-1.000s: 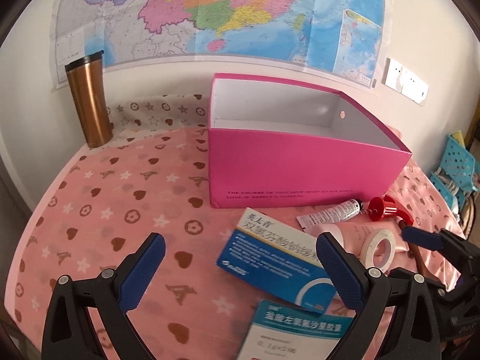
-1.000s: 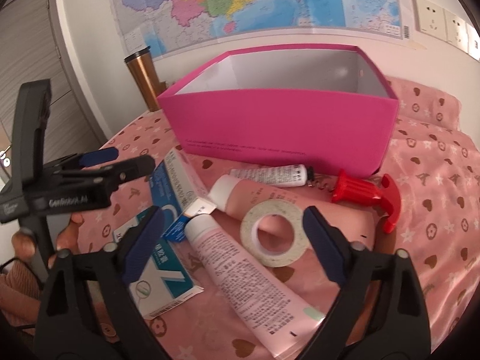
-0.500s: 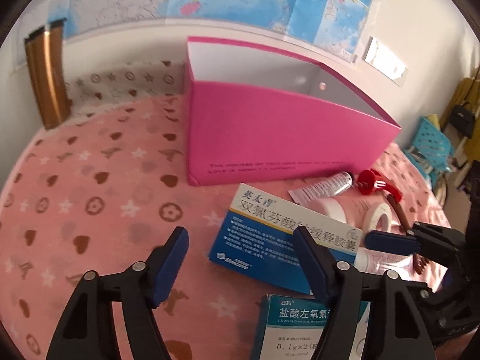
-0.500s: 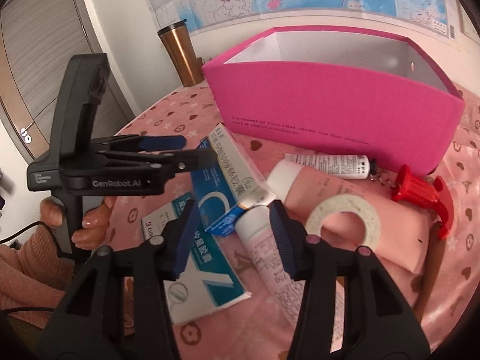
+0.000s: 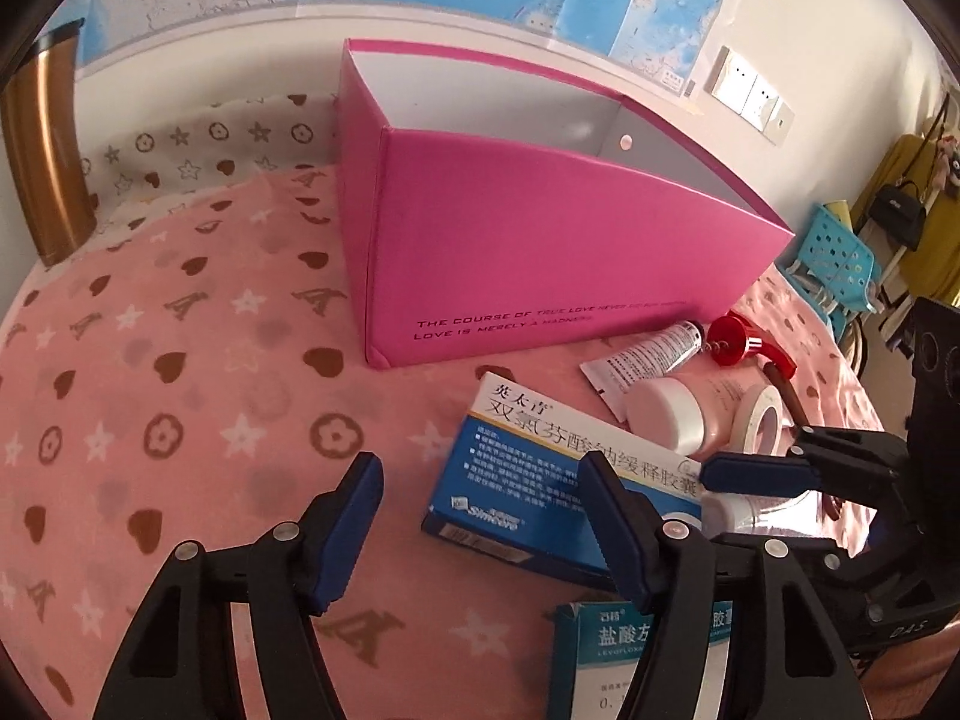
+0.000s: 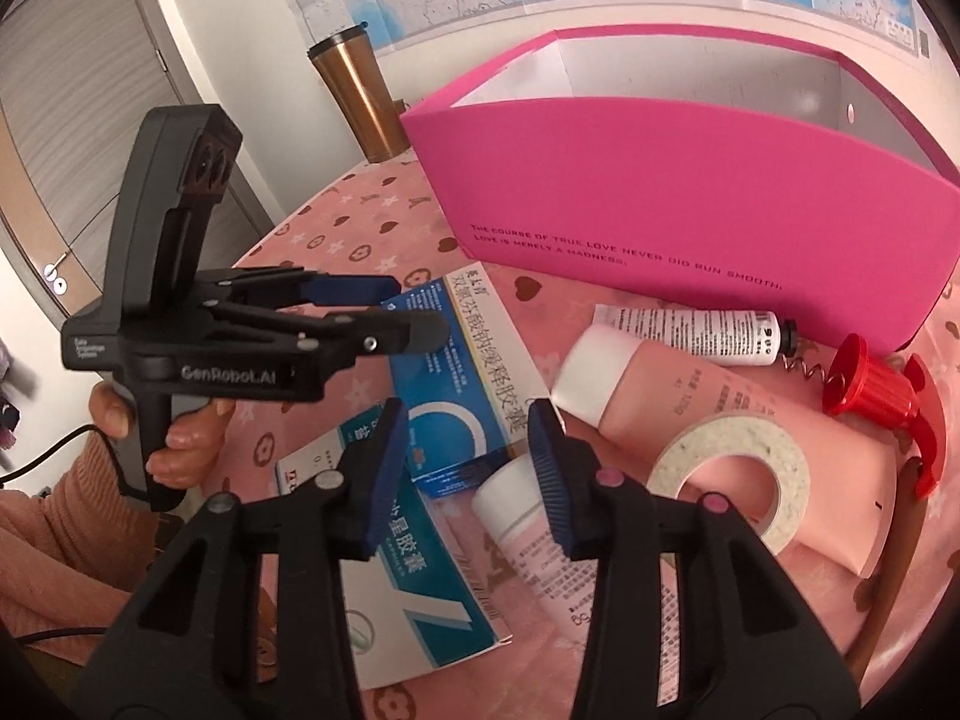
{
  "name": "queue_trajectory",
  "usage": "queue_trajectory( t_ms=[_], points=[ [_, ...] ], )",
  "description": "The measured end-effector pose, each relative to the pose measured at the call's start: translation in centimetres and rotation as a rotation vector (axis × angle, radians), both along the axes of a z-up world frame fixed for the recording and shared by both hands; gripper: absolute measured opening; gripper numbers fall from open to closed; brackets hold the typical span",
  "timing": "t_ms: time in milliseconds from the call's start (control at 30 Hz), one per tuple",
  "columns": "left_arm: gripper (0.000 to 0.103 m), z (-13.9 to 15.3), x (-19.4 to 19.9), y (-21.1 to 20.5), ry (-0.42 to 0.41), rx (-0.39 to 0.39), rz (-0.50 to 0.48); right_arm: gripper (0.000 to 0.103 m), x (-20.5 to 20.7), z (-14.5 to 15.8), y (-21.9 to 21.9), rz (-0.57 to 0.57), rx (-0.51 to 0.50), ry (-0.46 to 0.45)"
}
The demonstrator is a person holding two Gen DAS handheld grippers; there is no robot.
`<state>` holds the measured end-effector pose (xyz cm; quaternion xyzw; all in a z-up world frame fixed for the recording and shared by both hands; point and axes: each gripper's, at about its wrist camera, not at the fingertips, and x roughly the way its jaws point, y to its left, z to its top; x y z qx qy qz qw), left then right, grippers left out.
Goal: Organize rigid objects
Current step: 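Carry the medicine box with the left gripper and lower it into the pink box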
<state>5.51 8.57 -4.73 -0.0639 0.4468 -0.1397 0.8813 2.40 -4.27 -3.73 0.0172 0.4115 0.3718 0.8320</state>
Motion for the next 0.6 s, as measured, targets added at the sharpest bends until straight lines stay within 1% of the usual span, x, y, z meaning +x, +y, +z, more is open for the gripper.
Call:
queue_trajectory(
  t_ms=[133, 233, 367, 400, 467, 500, 567, 600],
  points=[
    [0.068, 0.0, 0.0, -0.4, -0.010, 0.001, -0.048, 0.044, 0.3, -0.3, 0.0, -0.013, -0.058, 0.047],
    [0.059, 0.0, -0.2, -0.5, -0.009, -0.022, -0.074, 0.045, 0.7, -0.9, 0.0, 0.001, -0.047, 0.088],
    [0.059, 0.3, -0.9, -0.4, -0.014, -0.004, -0.063, 0.047, 1.1, -0.8, 0.4, 0.001, -0.029, 0.079],
    [0.059, 0.3, -1.1, -0.3, -0.013, -0.004, -0.056, 0.049, 1.1, -0.8, 0.5, 0.005, -0.031, 0.074],
    [0.058, 0.3, -1.5, 0.1, -0.008, -0.021, -0.040, 0.049, 1.1, -0.6, 0.8, 0.009, -0.028, 0.065],
    [0.058, 0.3, -1.8, 0.3, -0.001, -0.035, -0.032, 0.049, 1.1, -0.5, 0.9, 0.021, -0.038, 0.096],
    [0.058, 0.4, -2.2, 0.7, 0.013, -0.061, -0.014, 0.050, 1.2, 0.0, 1.2, 0.027, -0.016, 0.081],
    [0.058, 0.6, -2.3, 0.8, 0.018, -0.061, -0.002, 0.050, 1.2, 0.2, 1.2, 0.027, -0.012, 0.073]
  ],
)
